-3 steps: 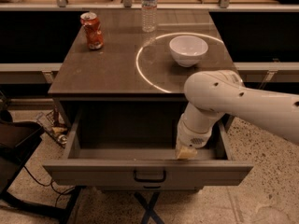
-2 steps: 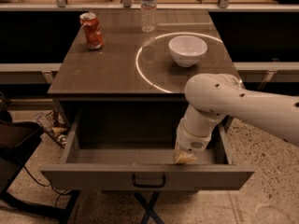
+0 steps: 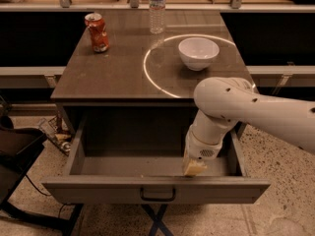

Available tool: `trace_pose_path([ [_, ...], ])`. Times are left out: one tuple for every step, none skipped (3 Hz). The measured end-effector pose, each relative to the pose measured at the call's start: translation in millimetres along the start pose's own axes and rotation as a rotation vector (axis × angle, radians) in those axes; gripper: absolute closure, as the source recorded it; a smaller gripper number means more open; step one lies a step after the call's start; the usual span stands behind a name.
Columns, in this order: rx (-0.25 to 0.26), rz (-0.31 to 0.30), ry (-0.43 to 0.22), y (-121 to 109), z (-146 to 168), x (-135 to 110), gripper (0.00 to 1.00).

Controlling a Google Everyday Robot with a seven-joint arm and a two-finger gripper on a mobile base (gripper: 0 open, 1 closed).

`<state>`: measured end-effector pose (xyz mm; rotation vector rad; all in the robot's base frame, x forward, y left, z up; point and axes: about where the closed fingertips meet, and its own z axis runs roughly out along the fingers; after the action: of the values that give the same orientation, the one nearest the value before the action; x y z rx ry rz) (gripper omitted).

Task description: Open top drawer

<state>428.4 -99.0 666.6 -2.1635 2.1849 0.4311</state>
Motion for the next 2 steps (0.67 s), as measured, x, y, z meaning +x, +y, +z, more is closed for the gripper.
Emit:
trace_pose_path([
  [-0.085,0.017,-0.024,25.3,9.8,-6.6,1.0],
  [-0.085,0.017,-0.024,24.9,9.7,-6.6,0.86],
])
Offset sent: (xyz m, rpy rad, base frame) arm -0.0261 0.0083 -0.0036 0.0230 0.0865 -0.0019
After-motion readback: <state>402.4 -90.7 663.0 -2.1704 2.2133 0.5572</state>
